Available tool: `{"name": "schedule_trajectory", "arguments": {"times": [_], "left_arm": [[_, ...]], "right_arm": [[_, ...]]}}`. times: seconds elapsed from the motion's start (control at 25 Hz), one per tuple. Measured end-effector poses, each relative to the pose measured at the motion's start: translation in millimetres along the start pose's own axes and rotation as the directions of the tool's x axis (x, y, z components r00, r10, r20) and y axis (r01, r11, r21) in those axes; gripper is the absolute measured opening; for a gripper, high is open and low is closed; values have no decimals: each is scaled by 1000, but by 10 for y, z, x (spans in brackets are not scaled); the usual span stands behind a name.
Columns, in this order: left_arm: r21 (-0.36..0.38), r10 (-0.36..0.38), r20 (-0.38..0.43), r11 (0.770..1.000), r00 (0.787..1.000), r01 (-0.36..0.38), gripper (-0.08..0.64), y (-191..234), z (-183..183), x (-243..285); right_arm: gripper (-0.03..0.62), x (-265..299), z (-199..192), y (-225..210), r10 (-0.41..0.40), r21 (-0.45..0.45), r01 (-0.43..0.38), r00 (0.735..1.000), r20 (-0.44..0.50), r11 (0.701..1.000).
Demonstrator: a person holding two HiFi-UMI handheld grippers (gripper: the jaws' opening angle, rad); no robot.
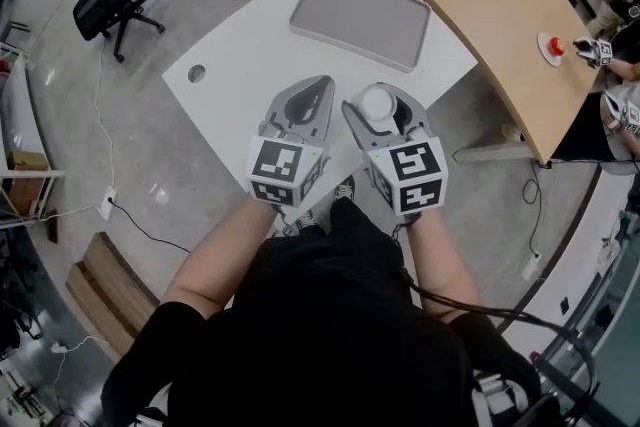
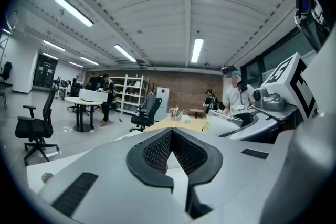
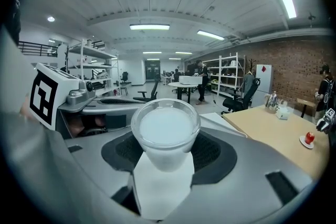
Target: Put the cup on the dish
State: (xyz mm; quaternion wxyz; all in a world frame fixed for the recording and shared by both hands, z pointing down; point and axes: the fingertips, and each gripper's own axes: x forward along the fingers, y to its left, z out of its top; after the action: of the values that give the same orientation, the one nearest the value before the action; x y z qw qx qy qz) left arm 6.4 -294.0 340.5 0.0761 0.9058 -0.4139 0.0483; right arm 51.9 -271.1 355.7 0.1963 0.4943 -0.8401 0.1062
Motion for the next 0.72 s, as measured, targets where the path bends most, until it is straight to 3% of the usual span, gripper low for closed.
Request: {"name": "schedule_trajectory", "arguments": {"times": [0.72], "left_arm": [[-60, 92, -26, 994, 995, -94, 6, 548, -202, 1425]], "right_arm": [[235, 1033, -96, -1184, 33, -5, -33, 998, -45, 999]]}}
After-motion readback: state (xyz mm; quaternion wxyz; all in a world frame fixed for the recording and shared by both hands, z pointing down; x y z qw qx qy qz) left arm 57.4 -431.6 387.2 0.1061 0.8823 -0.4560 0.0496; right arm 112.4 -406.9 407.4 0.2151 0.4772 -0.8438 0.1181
